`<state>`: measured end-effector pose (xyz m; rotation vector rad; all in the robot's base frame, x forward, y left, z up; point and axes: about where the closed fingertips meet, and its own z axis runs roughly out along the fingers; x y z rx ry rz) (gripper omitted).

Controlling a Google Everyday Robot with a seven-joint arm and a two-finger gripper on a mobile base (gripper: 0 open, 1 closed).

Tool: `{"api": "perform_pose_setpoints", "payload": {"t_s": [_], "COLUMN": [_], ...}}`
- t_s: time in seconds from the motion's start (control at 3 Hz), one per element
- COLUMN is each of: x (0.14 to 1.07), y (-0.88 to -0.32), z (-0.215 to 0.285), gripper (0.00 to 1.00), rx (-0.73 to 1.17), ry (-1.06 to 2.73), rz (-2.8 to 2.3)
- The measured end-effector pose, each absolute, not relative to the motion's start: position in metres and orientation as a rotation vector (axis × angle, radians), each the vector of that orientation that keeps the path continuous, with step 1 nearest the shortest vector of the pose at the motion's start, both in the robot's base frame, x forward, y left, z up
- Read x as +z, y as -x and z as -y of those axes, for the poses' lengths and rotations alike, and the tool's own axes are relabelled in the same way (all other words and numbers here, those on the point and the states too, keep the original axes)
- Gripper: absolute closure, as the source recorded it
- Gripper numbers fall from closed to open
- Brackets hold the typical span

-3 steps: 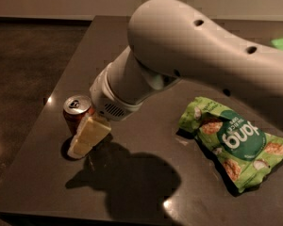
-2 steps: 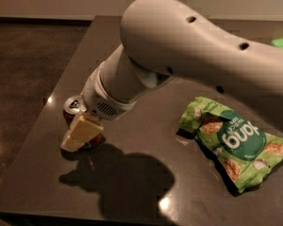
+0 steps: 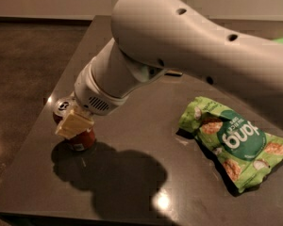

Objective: Pick coke can

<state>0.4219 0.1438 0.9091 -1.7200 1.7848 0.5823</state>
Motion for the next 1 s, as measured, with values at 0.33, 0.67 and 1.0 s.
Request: {"api": "perform_pose_setpoints", "payload": {"t_s": [0.33,0.67,1.0], "x": [0.924,0.951,0.982], "y": [-0.424,-0.419,-0.414], "z": [-0.142,-0.135,-0.127], "gripper": [0.97,1.0,1.0], "rx": [0.599,0.62,0.641], "ry": [1.743,1.786,1.824], "rz": [-1.763,-1.72,-1.665]}}
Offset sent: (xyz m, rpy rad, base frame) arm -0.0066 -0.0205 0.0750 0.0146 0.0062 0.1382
